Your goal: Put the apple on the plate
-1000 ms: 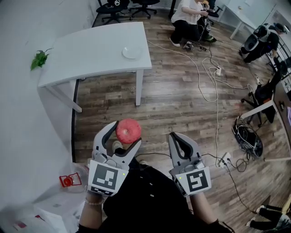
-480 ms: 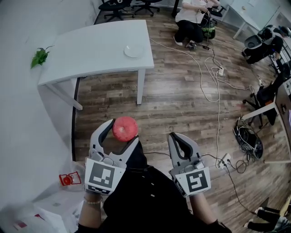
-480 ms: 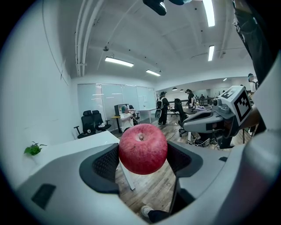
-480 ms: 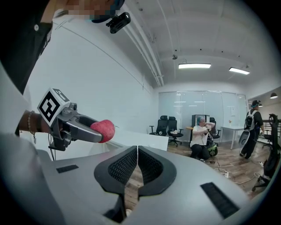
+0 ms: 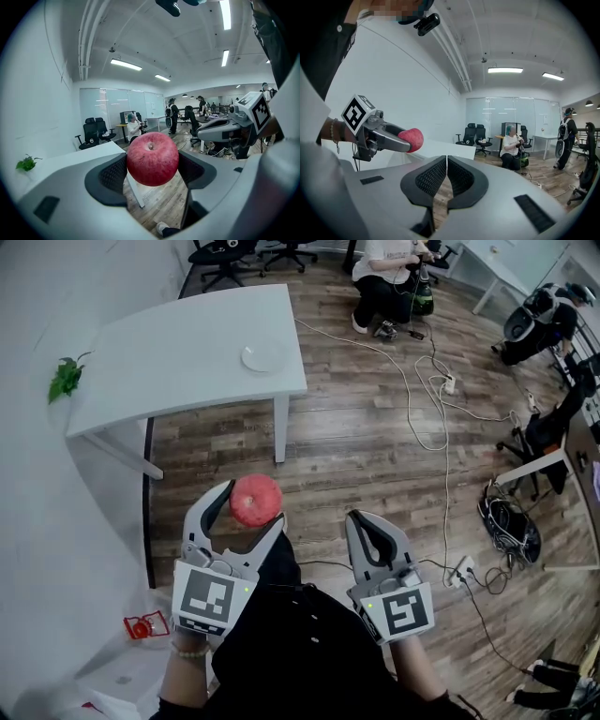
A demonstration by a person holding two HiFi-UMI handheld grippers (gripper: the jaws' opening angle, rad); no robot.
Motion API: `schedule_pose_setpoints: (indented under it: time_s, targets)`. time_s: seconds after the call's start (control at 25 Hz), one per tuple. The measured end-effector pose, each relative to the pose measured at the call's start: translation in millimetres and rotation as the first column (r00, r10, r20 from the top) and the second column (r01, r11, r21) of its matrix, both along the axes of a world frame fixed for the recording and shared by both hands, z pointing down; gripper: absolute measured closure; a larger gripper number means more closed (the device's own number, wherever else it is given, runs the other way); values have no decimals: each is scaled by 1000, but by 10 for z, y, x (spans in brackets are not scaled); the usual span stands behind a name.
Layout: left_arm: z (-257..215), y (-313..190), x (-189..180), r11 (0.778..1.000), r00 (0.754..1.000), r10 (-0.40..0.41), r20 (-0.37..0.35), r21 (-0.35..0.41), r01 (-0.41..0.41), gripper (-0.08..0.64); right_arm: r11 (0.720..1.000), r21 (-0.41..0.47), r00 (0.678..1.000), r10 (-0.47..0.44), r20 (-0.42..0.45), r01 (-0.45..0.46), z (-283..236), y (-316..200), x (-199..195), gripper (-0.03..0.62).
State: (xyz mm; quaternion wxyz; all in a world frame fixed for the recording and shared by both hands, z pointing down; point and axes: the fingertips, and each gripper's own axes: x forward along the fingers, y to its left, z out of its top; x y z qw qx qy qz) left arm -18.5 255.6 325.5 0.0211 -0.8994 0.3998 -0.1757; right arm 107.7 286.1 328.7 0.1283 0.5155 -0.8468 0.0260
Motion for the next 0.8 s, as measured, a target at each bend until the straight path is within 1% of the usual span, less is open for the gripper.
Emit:
schedule_pose_setpoints:
  time_s: [0.16,0.4,0.56,0.68,0.8]
  targets:
    - [-53,-323,49,1000,1000,18,3,10,-18,209,1000,21,1000,12,14,-12,-101,-325,1,549]
    - [-106,-864,20,1000,1000,25,-2,12,-25,210,1000,12,1000,6,-22,-5,-120,-807,-25,548]
    - [-133,-1260,-14,1000,1000,25,-8,9,-25,209,999,33,1000,16,-7,-16,-231,-1220,-72,548]
    - [-148,-1551,-32,999,1000,31,-7,11,-30,210,1000,8,999,20,-32,-20,-188,-1477,-82,548]
    - [-153,-1820,-40,999,999,37,-2,12,-37,210,1000,12,999,23,-28,-23,-209,-1742,-107,549]
